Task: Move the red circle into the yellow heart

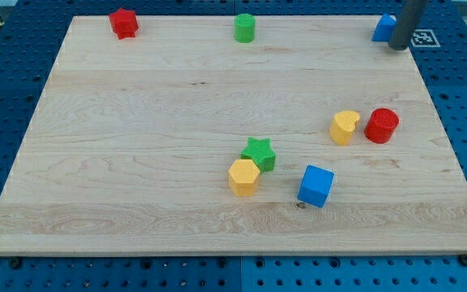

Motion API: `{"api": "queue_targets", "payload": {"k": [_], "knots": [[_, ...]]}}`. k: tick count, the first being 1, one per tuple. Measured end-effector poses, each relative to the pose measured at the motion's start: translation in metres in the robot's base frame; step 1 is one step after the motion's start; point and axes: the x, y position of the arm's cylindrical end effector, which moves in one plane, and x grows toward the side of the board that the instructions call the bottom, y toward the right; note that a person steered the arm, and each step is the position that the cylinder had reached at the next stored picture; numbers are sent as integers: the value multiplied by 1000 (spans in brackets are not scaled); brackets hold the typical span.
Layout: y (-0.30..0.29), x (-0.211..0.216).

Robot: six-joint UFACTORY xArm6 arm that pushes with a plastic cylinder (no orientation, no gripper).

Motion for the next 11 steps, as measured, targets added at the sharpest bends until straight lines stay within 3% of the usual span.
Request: {"api": "queue_targets", "payload": {"k": [1, 3, 7, 8, 11], "knots": [[-49, 39], [-81, 55], [9, 159], [-25, 169], [-139, 143]]}}
